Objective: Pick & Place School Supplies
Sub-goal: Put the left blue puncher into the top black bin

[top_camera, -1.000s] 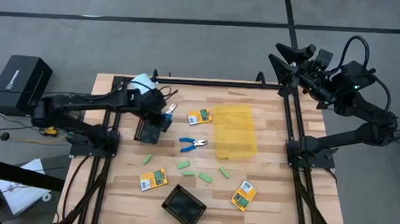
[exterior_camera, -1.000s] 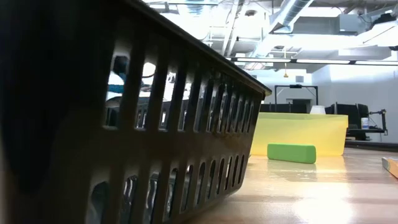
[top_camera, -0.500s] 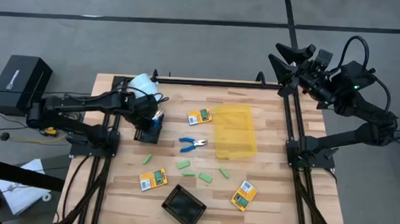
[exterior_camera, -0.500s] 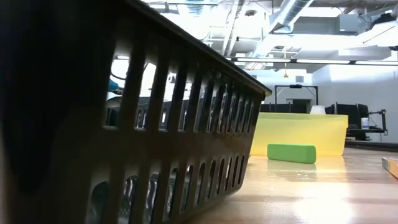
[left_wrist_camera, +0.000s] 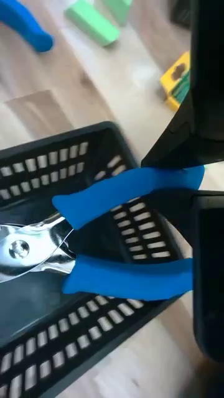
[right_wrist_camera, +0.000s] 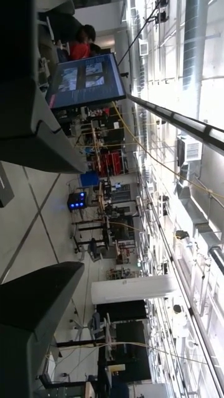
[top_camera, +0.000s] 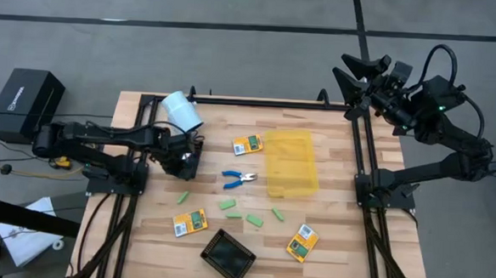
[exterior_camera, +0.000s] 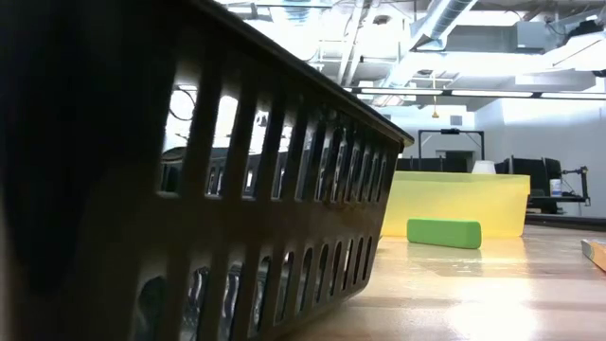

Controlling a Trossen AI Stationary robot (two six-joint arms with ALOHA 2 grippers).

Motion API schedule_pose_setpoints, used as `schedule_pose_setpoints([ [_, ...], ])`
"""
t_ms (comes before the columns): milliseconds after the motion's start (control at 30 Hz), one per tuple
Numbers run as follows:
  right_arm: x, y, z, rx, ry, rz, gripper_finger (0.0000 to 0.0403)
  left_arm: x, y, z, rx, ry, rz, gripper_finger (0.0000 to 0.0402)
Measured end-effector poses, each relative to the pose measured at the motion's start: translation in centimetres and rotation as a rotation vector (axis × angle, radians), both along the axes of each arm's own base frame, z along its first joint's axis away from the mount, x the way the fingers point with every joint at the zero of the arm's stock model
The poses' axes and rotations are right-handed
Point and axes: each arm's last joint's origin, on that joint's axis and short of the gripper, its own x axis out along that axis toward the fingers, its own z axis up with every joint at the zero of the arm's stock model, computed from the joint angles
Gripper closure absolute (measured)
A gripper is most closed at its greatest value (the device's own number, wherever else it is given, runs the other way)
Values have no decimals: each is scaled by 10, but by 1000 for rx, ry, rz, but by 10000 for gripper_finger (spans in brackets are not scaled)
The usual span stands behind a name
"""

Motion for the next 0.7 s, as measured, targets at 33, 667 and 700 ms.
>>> schedule_pose_setpoints([
  [33, 0, 0, 0, 0, 0, 1, 168, 1, 1, 0, 7, -7, 3, 375],
  [667, 0, 0, 0, 2, -4, 2, 168, 2, 31, 3, 77, -100, 85, 375],
  [700, 0, 0, 0, 2, -4, 1, 168, 2, 31, 3, 77, -103, 85, 374],
])
